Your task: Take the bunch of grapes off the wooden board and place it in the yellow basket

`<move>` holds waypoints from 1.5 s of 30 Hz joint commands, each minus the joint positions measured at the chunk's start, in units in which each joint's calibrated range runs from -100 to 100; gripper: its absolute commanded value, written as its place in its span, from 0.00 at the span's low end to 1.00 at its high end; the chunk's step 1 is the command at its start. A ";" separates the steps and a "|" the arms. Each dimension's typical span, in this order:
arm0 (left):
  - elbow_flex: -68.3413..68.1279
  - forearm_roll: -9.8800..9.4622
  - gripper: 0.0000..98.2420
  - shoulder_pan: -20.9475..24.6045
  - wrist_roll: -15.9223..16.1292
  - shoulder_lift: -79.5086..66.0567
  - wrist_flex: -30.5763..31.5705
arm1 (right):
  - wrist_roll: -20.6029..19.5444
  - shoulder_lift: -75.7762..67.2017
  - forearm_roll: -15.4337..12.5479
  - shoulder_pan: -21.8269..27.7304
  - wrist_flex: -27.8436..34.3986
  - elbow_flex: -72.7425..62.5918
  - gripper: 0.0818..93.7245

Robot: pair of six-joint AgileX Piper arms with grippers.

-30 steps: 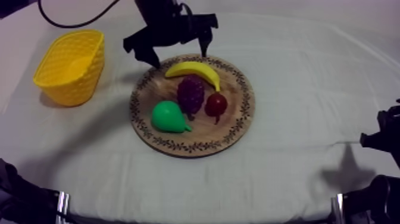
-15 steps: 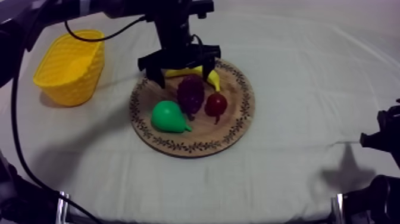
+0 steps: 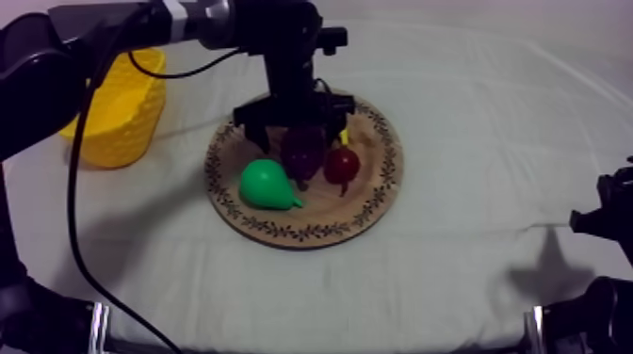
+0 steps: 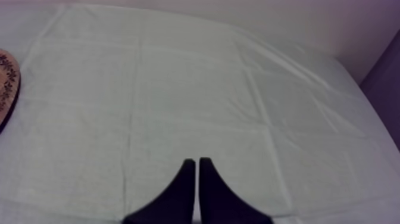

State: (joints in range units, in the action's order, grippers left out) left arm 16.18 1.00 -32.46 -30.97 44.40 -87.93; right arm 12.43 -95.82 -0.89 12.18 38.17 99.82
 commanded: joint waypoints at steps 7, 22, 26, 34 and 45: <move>3.31 0.27 0.87 -0.37 0.93 3.30 -2.47 | 0.00 -0.02 -0.01 0.00 -0.03 -0.05 0.00; 6.18 0.84 0.53 -0.47 1.89 6.21 -5.08 | 0.00 -0.02 -0.01 0.00 -0.03 -0.05 0.00; 6.23 1.02 0.45 -0.18 2.18 5.87 -4.50 | 0.00 -0.02 -0.01 0.00 -0.03 -0.05 0.00; 6.32 0.79 0.43 0.02 3.71 1.47 -4.55 | 0.00 -0.02 -0.01 0.00 -0.03 -0.05 0.00; 10.21 -0.03 0.43 -0.79 6.03 -9.98 -9.99 | 0.00 -0.02 -0.01 0.00 -0.03 -0.05 0.00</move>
State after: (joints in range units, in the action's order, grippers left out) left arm 26.28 1.13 -33.25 -25.11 35.96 -97.69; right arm 12.43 -95.82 -0.89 12.18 38.17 99.82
